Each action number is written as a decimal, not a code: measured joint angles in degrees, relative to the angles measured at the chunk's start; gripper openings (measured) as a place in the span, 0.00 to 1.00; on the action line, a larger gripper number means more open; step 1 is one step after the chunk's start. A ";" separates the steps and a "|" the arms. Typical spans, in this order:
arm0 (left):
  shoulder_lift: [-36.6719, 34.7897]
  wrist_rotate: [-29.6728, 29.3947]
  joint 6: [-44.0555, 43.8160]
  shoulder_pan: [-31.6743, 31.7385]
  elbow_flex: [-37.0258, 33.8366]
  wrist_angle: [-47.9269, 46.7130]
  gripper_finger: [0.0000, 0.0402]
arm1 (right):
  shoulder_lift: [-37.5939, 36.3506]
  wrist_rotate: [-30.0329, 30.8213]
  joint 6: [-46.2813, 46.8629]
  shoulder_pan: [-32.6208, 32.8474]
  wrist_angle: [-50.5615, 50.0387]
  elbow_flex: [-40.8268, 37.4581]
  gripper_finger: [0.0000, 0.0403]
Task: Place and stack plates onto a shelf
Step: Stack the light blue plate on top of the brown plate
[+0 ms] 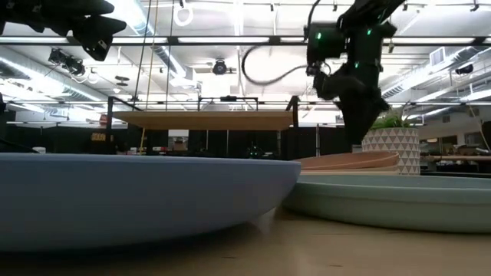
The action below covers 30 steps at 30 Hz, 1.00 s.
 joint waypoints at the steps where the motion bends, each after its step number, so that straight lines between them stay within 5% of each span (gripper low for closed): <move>1: 0.00 0.00 -0.02 0.00 0.00 -0.02 0.39 | -0.85 0.77 0.32 0.87 -0.07 0.29 0.35; 13: -0.02 0.04 -1.85 -0.02 0.00 -1.73 0.39 | -1.37 2.95 19.51 20.51 -0.42 0.51 0.37; 30: 0.00 0.04 -1.75 0.00 0.00 -1.66 0.39 | 15.26 2.25 39.75 37.84 2.29 3.13 0.37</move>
